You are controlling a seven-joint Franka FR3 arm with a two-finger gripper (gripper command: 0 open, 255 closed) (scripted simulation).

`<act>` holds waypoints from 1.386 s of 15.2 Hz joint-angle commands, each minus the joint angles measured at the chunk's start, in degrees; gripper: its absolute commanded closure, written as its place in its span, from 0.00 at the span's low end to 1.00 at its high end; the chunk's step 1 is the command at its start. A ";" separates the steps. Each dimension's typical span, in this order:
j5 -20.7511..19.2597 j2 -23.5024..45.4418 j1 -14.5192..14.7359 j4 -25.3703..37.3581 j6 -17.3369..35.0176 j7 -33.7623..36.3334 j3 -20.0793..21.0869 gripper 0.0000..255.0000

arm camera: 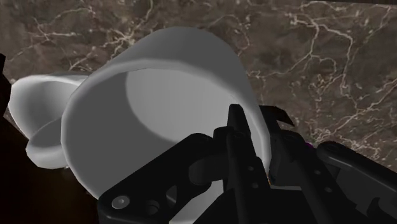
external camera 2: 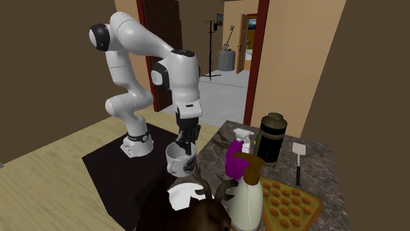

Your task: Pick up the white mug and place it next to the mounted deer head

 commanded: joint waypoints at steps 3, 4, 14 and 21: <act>-0.08 1.09 -0.04 -2.05 3.09 0.03 -0.04 1.00; -0.11 1.40 -0.05 -2.53 3.88 0.07 -0.04 1.00; -0.45 5.26 -0.20 -6.62 11.83 0.50 0.04 1.00; -0.62 7.13 -0.41 -7.89 14.96 0.70 0.20 1.00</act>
